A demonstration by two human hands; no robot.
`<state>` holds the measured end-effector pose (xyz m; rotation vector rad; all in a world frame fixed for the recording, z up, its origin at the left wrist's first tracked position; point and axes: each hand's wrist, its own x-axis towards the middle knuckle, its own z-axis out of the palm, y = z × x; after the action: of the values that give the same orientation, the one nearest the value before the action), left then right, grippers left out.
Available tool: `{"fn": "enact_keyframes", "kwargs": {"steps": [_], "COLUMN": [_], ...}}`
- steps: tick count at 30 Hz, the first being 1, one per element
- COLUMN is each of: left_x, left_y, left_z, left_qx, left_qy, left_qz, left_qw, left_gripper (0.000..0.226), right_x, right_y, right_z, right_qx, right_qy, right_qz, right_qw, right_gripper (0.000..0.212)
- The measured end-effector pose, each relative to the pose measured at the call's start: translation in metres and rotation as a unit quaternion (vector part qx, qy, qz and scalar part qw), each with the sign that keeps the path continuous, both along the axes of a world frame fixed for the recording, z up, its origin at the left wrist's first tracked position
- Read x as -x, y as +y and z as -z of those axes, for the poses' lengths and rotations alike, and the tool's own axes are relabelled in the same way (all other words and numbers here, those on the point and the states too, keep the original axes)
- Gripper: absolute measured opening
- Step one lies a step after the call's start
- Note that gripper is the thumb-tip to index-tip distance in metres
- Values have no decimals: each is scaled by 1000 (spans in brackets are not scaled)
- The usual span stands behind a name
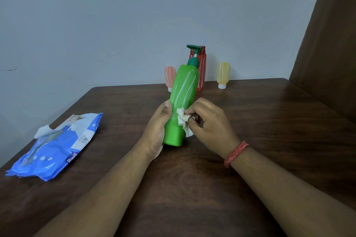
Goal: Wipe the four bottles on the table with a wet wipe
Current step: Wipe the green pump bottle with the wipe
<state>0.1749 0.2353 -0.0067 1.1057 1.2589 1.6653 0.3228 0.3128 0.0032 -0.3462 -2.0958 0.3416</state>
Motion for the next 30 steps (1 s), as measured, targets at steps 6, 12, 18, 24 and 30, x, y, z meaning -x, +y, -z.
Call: {"fn": "enact_keyframes", "kwargs": {"steps": [6,12,18,24,30], "left_x": [-6,-7,-11,-13,-16], "left_y": [3,0,-2,-6,-6], "left_z": [2,1,0,-7,-8], "left_qx": [27,36,53,61,54], "left_qy": [22,69,182,203,242], "left_qz": [-14,2,18,8,0], "left_qw": [999,997,982,977,969], "left_gripper": [69,70,77,77,72], "right_x": [-1,-6,-20,-17,-19], "right_y": [9,20,31,23,24], "right_z": [-4,-11,-29,-28,-30], "right_qx": [29,56,87,9,16], "right_qy": [78,133,237,173,178], "right_qz": [68,91,126,89,108], "right_qw": [994,985,959,981,978], "right_gripper": [20,22,26,18,19]}}
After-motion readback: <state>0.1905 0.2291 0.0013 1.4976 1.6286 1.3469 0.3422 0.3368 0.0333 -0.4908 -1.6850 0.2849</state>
